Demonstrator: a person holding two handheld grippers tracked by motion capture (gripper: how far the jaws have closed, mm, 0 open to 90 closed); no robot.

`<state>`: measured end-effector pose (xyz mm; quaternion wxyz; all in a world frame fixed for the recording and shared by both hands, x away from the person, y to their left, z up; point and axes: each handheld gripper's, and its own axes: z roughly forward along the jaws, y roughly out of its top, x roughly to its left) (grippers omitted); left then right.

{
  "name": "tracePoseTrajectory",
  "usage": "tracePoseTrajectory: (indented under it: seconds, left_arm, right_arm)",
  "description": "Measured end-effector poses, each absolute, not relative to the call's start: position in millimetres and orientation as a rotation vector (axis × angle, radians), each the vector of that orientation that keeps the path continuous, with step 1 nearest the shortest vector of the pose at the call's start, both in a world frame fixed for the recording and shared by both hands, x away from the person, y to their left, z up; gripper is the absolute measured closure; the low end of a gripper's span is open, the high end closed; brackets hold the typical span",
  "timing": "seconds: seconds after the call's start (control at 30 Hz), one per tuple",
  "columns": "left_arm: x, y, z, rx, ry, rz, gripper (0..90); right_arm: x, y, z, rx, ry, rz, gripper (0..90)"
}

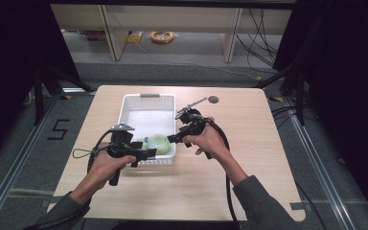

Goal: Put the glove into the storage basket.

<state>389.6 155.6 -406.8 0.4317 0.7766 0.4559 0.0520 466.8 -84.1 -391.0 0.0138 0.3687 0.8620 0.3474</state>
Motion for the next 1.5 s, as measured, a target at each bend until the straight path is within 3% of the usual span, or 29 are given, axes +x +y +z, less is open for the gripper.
tracePoseTrajectory:
  seconds: [0.8, 1.5]
  left_arm:
    - [342, 119, -417, 1.951, 0.966, 0.131, 20.1]
    - [310, 111, -456, 1.958, 0.916, 0.144, 18.8]
  right_arm:
    - [410, -150, -388, 1.112, 2.55, 1.194, 33.3]
    - [366, -187, -419, 1.135, 2.491, 1.251, 30.7]
